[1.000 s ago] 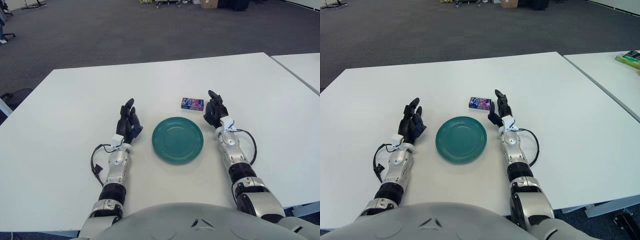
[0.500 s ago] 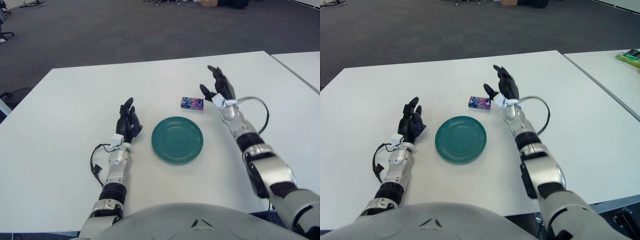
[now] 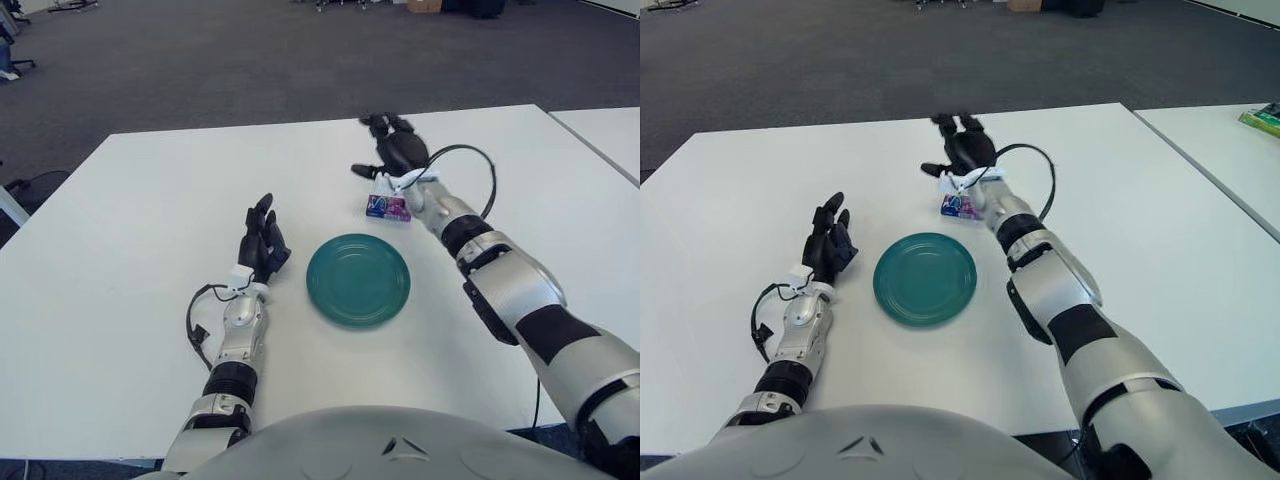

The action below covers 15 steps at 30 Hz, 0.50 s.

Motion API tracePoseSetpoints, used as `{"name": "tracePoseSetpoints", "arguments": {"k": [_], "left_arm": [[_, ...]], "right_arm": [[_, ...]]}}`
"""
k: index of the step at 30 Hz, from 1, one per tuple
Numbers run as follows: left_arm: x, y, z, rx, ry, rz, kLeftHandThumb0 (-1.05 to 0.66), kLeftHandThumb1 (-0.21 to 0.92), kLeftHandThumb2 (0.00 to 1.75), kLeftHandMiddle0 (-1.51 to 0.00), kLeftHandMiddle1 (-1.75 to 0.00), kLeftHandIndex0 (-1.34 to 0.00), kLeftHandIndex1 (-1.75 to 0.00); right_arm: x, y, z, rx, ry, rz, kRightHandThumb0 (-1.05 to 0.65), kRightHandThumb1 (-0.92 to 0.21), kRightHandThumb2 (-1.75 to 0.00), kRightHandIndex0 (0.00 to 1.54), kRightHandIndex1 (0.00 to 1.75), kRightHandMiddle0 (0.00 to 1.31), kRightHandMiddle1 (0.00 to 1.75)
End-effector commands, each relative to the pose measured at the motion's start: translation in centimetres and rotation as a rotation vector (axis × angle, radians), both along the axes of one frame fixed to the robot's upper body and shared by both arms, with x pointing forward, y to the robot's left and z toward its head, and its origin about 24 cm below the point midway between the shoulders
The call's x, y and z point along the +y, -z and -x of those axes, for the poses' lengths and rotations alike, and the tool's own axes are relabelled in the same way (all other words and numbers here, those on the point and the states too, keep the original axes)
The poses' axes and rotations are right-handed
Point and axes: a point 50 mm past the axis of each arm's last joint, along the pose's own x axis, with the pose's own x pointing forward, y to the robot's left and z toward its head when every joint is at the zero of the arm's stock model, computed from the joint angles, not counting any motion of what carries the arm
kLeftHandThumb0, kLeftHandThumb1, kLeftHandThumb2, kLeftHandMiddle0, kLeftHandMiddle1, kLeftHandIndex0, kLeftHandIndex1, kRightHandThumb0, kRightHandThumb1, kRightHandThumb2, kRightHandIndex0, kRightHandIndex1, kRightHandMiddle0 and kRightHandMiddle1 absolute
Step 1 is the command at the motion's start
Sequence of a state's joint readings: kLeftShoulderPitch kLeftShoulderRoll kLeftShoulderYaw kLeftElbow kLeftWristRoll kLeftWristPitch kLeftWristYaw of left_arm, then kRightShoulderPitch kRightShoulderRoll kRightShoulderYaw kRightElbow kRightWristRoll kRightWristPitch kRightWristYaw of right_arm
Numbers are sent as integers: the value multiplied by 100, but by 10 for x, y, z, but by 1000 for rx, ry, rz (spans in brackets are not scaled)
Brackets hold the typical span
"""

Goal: Put the gum into the plate.

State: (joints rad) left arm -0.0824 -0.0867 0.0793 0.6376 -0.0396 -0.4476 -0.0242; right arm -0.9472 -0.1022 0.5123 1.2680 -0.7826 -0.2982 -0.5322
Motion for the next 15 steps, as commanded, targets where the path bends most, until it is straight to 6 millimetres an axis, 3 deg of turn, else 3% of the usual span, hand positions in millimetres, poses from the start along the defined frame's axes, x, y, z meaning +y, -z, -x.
{"name": "tracePoseSetpoints", "arguments": {"k": [1, 15], "left_arm": [[-13, 41, 39, 216, -20, 63, -88, 92, 95, -18, 0, 0, -48], [-13, 39, 37, 215, -39, 64, -91, 92, 93, -23, -1, 0, -57]], "right_arm": [[-13, 9, 0, 21, 39, 73, -74, -92, -53, 23, 1, 0, 57], [-14, 38, 12, 117, 57, 191, -70, -92, -46, 29, 2, 0, 53]]}}
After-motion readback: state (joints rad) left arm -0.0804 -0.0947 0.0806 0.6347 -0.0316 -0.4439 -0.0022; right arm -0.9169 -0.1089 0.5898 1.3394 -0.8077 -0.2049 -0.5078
